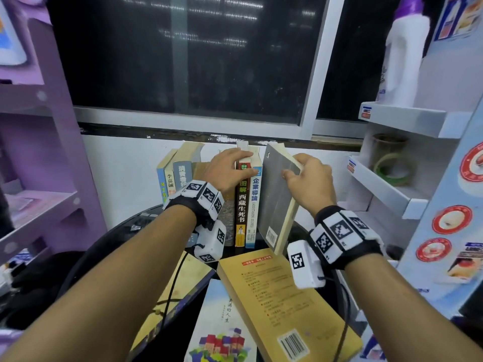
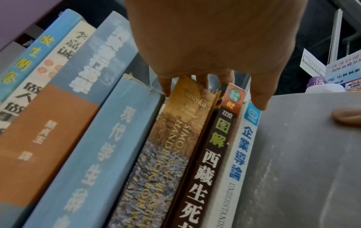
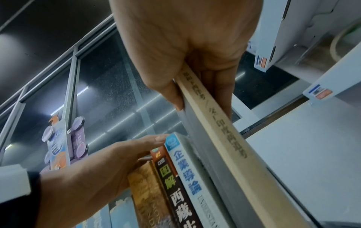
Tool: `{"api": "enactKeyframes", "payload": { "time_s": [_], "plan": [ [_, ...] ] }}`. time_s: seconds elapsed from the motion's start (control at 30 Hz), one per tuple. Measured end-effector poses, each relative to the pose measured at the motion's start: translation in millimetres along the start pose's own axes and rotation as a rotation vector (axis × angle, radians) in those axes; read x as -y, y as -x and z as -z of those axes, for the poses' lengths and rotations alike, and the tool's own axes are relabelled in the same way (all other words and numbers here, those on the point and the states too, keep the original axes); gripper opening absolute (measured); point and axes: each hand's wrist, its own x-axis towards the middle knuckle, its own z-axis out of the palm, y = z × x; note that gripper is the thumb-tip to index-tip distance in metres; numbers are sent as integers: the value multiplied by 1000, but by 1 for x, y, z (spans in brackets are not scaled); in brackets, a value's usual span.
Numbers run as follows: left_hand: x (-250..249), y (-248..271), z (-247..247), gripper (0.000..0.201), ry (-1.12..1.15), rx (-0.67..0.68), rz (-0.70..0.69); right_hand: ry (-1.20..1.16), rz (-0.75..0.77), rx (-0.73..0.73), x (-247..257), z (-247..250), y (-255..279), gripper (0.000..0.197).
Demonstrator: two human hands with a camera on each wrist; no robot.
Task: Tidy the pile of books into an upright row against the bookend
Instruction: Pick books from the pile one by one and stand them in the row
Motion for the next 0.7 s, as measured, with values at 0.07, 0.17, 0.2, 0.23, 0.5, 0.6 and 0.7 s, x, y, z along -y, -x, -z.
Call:
{"api": "enactKeyframes", "payload": {
  "time_s": [0.07,0.17,0.2,0.23,0.5,0.6,0.7],
  "plan": [
    [3,0,0,50,36,-11,-28,-15,16,-14,2,-13,-1,25],
    [10,0,0,48,67,-13,-54,-27,42,-28,1,-30,-4,25],
    [13,0,0,48,62,-13,-61,-27,44,-31,0,-35,-5,26],
    [15,0,0,48,53,-13,-64,-28,38,-35,0,-39,-6,27],
    [17,4,-3,50,31,-34,-103,-126,-14,-10,-5,-64,-7,28],
    [17,4,-3,50,52,-47,-115,-154,-23,0,-6,-69,-8,29],
    [17,5,-3,50,45,-49,-110,-182,-39,60,-9,-70,-8,28]
  ]
}}
